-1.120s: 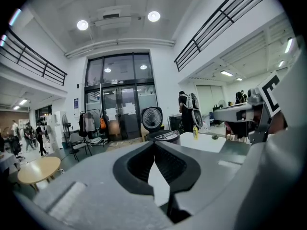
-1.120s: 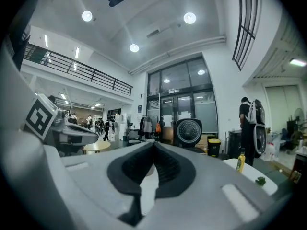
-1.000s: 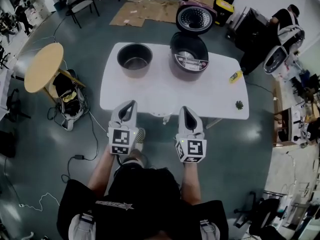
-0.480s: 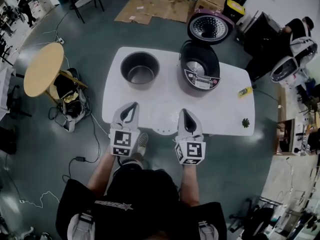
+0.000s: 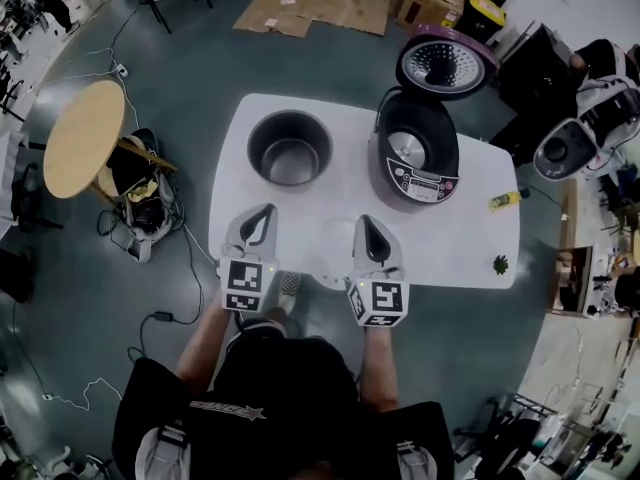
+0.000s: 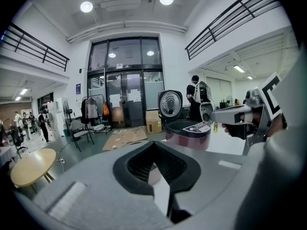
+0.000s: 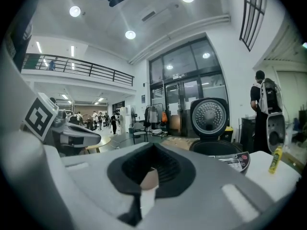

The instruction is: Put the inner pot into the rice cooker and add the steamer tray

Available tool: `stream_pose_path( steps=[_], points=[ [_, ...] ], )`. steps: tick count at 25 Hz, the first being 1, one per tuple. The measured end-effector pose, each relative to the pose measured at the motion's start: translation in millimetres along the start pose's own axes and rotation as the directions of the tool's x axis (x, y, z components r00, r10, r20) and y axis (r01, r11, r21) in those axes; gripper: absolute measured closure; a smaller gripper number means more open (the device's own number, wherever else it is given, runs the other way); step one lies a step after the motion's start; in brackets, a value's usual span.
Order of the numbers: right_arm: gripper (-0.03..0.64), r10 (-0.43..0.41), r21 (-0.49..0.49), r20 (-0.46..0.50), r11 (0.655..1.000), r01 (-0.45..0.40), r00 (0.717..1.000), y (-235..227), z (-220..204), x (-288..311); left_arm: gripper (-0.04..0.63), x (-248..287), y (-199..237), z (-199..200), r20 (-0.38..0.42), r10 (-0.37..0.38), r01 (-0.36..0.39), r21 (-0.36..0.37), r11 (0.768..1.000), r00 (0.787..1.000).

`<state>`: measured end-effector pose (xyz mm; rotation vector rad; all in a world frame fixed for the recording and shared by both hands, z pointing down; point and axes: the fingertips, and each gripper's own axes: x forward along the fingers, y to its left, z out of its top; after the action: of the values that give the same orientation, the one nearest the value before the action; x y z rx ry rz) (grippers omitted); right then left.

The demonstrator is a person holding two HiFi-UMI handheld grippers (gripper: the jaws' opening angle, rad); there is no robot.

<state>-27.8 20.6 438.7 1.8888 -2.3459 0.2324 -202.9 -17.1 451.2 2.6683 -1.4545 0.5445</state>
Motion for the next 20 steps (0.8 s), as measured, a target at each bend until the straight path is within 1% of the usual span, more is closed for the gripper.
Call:
stream_pose_path(
  steps=[5, 8, 12, 13, 16, 17, 19, 20],
  points=[
    [0.614, 0.013, 0.009, -0.017, 1.0, -0.012, 1.0, 3, -4, 28, 0.584, 18, 14, -8, -0.023, -0.009, 0.008, -0.002, 1.0, 1.0],
    [0.613, 0.013, 0.024, -0.032, 1.0, -0.013, 0.999, 3, -8, 45, 0.584, 27, 25, -16, -0.05, -0.005, 0.004, -0.007, 1.0, 0.999],
    [0.612, 0.019, 0.043, -0.052, 0.999, -0.017, 0.998, 2, -13, 67, 0.583, 38, 42, -20, -0.051, 0.01, -0.013, -0.044, 0.999, 0.999],
    [0.601, 0.028, 0.052, -0.057, 0.998, -0.025, 0.998, 3, -14, 73, 0.581, 40, 46, -22, -0.053, 0.018, -0.021, -0.053, 0.998, 0.998],
    [0.508, 0.055, 0.071, -0.076, 0.996, -0.05, 0.996, 6, -19, 88, 0.58, 49, 59, -28, -0.073, 0.041, -0.046, -0.075, 0.996, 0.997],
    [0.479, 0.06, 0.074, -0.081, 0.996, -0.054, 0.995, 7, -21, 93, 0.558, 52, 62, -29, -0.078, 0.044, -0.05, -0.084, 0.995, 0.996],
    [0.458, 0.065, 0.083, -0.086, 0.995, -0.057, 0.994, 7, -23, 104, 0.472, 58, 68, -32, -0.086, 0.041, -0.049, -0.103, 0.993, 0.995],
    [0.43, 0.067, 0.091, -0.087, 0.994, -0.059, 0.994, 7, -24, 109, 0.446, 61, 70, -34, -0.091, 0.036, -0.046, -0.113, 0.993, 0.995]
  ],
)
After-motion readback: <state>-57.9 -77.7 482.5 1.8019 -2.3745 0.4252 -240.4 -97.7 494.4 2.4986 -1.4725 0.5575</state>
